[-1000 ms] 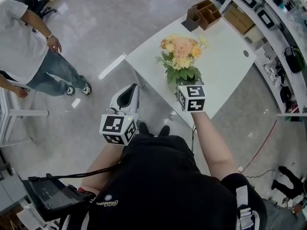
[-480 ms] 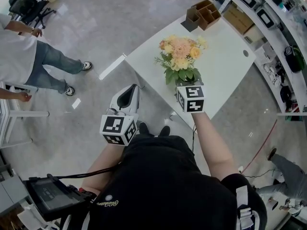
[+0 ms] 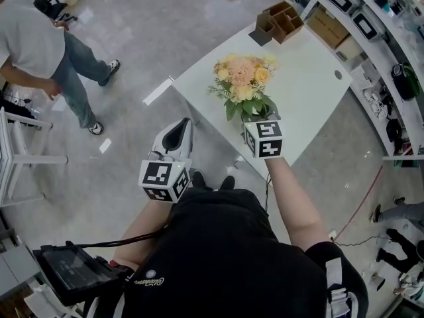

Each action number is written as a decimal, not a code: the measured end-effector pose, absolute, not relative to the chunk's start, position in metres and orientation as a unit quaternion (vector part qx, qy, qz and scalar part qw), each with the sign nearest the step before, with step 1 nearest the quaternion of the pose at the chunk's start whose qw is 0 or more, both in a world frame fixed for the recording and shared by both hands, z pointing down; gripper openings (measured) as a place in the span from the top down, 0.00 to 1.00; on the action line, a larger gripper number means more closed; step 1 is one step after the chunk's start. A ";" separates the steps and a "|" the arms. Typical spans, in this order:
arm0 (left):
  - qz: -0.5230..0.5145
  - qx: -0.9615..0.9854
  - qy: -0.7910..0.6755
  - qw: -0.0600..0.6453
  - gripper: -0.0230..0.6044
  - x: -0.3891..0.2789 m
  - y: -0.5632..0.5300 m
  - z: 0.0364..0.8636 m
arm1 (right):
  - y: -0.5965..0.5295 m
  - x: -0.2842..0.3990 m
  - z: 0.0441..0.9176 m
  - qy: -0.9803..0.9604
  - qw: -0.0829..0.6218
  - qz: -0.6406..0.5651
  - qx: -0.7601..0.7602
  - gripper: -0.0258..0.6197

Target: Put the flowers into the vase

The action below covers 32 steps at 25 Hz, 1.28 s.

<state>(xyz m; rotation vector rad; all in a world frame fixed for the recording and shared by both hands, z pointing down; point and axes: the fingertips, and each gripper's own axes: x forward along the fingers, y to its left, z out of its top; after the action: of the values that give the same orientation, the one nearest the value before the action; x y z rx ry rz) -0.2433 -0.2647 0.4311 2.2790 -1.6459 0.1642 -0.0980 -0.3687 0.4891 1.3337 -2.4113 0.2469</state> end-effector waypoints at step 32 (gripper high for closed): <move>0.049 0.805 -0.571 0.156 0.95 -0.242 -0.266 0.425 | -0.357 -0.098 0.490 -0.856 0.238 0.084 0.452 0.65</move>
<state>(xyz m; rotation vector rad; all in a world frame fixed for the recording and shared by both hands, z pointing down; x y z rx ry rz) -0.2419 -0.2658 0.4250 2.3046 -1.6353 0.1411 -0.0984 -0.3573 0.4904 1.2386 -2.3440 0.2291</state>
